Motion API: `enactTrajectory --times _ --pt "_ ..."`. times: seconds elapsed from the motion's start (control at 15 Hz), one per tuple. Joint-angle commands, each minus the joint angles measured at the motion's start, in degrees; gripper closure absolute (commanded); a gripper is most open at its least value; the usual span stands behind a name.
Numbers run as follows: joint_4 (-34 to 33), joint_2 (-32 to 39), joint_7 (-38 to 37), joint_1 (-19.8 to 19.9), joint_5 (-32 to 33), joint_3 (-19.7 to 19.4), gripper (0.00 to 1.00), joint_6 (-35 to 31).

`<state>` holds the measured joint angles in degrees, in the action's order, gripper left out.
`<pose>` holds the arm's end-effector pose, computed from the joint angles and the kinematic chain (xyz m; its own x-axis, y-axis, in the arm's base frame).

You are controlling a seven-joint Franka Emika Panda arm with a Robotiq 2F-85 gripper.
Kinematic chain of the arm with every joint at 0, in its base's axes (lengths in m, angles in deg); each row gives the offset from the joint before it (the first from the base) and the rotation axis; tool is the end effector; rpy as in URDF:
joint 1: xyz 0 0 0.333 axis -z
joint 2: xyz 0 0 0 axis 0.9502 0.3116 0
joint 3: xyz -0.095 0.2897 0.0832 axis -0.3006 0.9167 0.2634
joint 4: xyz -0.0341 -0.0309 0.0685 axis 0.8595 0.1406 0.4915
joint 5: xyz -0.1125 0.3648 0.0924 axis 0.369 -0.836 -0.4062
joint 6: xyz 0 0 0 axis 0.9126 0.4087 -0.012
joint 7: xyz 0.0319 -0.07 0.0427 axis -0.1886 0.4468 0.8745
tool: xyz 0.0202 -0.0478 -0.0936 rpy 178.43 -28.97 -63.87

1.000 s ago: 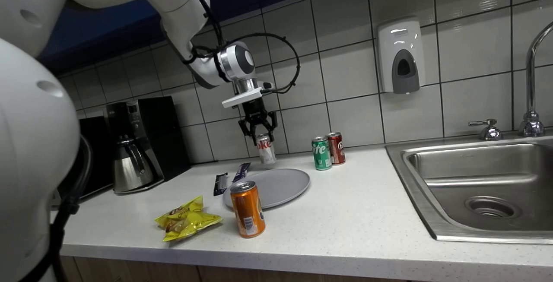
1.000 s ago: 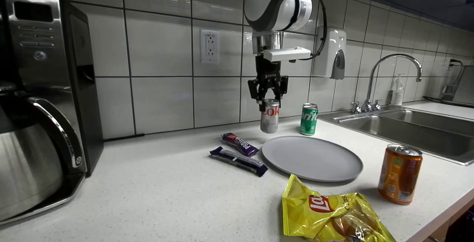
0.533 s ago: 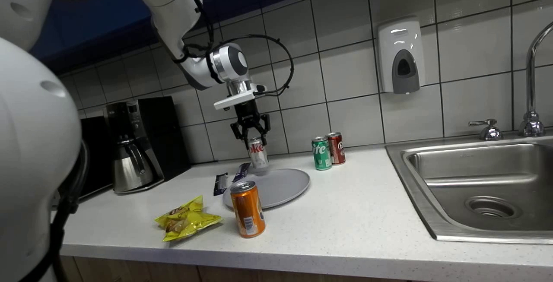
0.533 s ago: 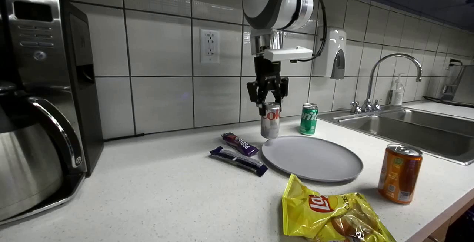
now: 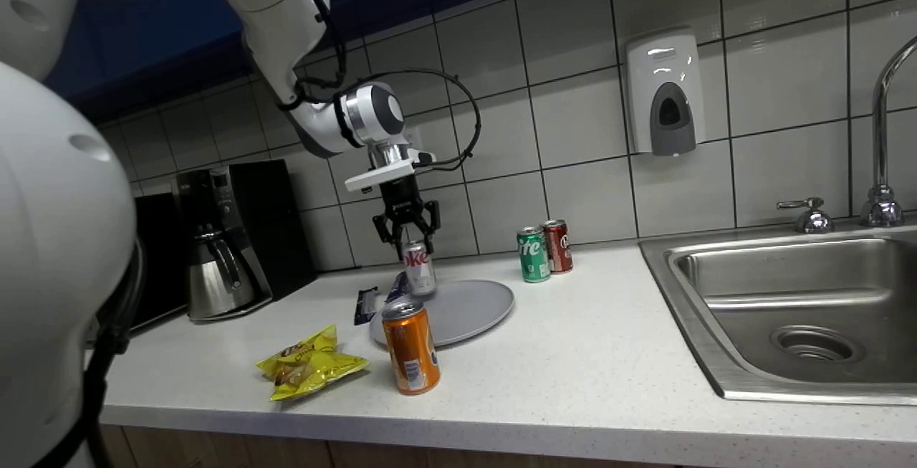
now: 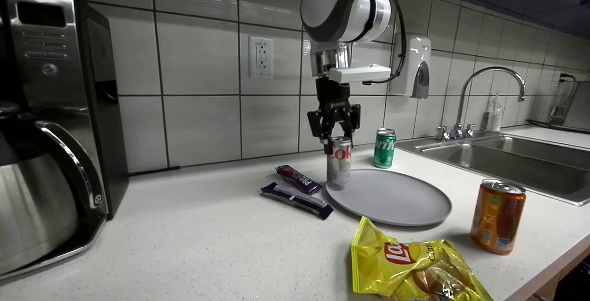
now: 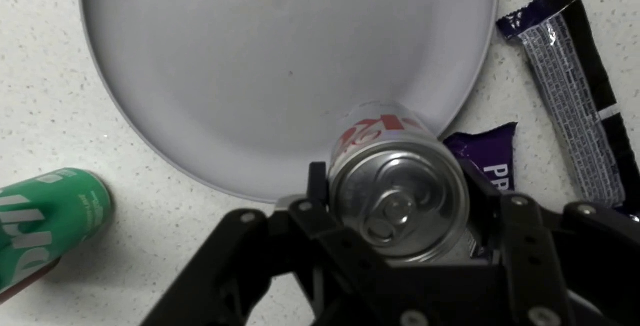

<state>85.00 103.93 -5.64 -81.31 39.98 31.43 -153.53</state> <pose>0.6530 0.1107 0.3020 0.9790 0.1549 -0.1326 0.1686 -0.9807 0.0994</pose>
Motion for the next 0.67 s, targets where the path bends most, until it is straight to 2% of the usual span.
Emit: enactTrajectory --times 0.0,0.6 --pt "2.55 -2.64 -0.55 0.02 0.9 0.75 0.61 1.39" --pt "4.96 -3.49 -0.47 -0.4 1.42 0.93 0.61 1.51"
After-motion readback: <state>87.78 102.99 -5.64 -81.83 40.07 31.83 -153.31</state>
